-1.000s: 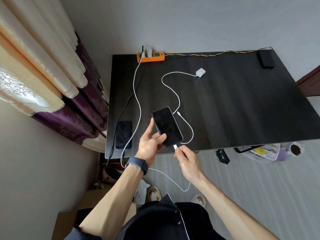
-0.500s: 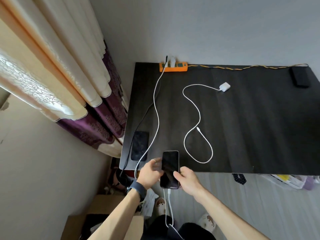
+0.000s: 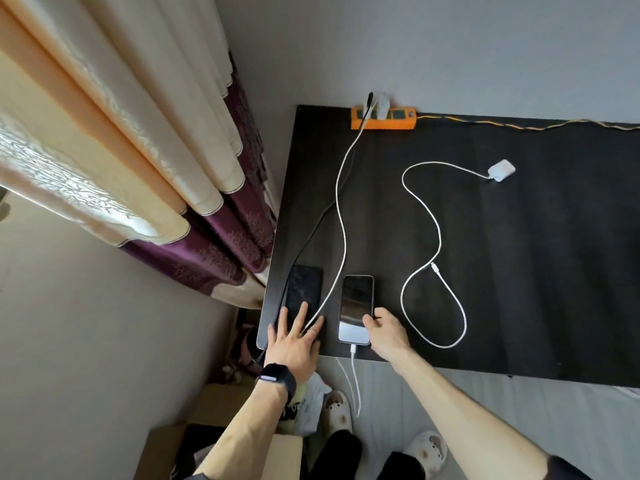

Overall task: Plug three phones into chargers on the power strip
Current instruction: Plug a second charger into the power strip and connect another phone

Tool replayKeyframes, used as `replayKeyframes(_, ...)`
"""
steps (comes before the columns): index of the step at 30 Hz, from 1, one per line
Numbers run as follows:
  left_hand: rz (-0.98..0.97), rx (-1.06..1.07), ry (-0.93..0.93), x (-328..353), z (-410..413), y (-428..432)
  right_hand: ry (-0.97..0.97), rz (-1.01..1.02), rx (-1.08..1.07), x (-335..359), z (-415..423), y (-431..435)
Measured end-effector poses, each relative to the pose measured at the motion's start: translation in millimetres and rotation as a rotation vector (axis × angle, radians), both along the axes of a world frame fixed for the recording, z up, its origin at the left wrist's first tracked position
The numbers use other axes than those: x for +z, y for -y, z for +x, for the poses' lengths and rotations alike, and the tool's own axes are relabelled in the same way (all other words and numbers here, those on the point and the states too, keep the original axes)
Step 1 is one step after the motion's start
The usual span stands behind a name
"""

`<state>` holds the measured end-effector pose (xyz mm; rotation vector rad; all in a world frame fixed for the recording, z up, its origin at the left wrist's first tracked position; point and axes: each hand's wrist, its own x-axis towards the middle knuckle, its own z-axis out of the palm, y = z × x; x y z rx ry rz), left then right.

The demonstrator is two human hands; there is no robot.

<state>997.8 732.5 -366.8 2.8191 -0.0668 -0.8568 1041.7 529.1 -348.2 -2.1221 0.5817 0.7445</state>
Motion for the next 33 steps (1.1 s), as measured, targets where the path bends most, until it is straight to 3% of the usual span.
replayKeyframes(11,0.032,-0.019,-0.019,1.3,-3.1,1.7,0.116,-0.304,0.148,2.1,8.1,-19.1)
replayKeyframes(33,0.079,-0.043,-0.047,7.5,2.7,2.2,0.079,-0.406,0.083,0.6,13.5,-19.2)
